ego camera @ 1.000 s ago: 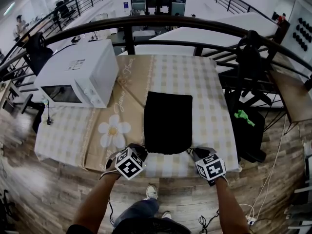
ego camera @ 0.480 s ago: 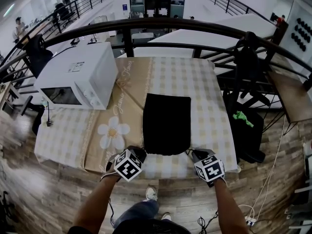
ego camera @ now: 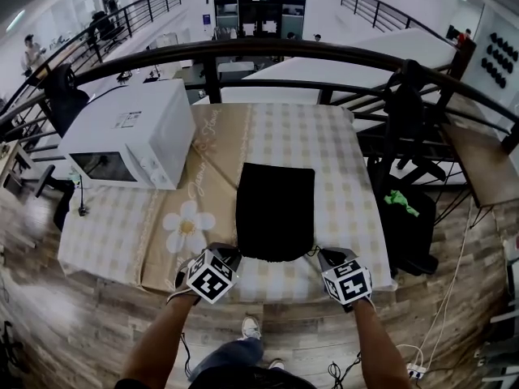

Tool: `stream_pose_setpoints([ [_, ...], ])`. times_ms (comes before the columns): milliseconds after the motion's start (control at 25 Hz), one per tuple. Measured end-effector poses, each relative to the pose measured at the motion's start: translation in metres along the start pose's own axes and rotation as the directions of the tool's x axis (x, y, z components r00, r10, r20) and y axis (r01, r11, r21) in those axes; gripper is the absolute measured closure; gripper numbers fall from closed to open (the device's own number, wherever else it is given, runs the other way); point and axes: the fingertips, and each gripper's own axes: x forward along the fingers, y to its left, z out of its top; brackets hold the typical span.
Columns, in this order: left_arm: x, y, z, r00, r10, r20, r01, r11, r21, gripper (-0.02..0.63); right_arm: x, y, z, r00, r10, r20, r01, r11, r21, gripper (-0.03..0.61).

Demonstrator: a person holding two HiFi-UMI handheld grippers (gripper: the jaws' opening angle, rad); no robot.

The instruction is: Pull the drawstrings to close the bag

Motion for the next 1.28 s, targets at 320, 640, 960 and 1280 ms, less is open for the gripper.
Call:
stream_pose_setpoints([
  [320, -0.018, 0.022, 0.022, 0.997, 0.054, 0.053, -0.053, 0.998, -0.024, 0.58, -0.008, -0.005, 0.029, 0.999, -0.03, 0.039, 0.03, 0.999, -0.019, 0.554],
  [640, -0.04, 0.05, 0.053, 0.982, 0.107, 0.156, -0.096, 0.992, -0.081, 0.581, -0.022, -0.012, 0.068, 0.992, -0.078, 0.095, 0.081, 0.996, -0.027, 0.555],
  [960, -0.068, 0.081, 0.091, 0.952, 0.164, 0.259, -0.132, 0.982, -0.137, 0.581, -0.042, -0.021, 0.115, 0.975, -0.123, 0.187, 0.124, 0.992, 0.004, 0.555],
  [1280, -0.084, 0.109, 0.12, 0.927, 0.184, 0.326, -0.134, 0.976, -0.17, 0.581, -0.054, -0.03, 0.16, 0.951, -0.165, 0.261, 0.161, 0.986, 0.037, 0.555],
])
